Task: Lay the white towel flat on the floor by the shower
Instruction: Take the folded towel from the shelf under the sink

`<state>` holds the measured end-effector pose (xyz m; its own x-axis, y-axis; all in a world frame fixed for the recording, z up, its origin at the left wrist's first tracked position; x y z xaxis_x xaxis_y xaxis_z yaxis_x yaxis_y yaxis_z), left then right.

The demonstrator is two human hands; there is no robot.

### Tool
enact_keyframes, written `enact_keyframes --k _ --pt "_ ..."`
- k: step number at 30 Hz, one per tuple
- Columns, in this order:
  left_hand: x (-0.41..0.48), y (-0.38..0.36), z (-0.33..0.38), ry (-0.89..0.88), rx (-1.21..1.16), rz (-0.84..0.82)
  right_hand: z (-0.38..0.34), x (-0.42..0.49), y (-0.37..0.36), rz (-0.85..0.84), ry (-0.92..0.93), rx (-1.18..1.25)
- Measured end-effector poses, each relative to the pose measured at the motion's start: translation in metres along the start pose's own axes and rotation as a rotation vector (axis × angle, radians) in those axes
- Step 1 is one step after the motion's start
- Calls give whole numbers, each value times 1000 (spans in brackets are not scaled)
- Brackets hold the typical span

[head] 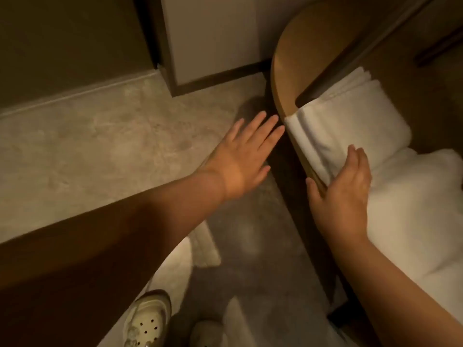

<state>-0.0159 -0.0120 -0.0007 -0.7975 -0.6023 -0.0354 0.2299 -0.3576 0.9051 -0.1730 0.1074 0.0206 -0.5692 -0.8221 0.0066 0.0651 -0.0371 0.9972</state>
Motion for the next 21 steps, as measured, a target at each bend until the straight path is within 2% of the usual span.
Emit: enact_keyframes --k 4,7,15,21 --pt "42 -23 5 -186 9 30 8 21 -27 -8 -53 6" --pt "66 -39 10 -252 28 17 12 34 -42 7 -66 -15" --pt "102 -61 16 -343 279 83 10 36 -54 74 -49 -115" --pt "107 -65 22 -310 200 106 11 34 -59 97 -16 -197"
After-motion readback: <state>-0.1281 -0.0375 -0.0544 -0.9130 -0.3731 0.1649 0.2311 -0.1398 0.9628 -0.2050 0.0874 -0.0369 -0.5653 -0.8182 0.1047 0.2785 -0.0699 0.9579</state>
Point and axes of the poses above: each hand's wrist, its own x-axis towards the middle knuckle, its own y-axis out of the back of the hand, z = x × y, the point moved 2 cm from there along x, towards the middle knuckle, and after that the axes turned 15 degrees about -x, right-handed, at the moved point
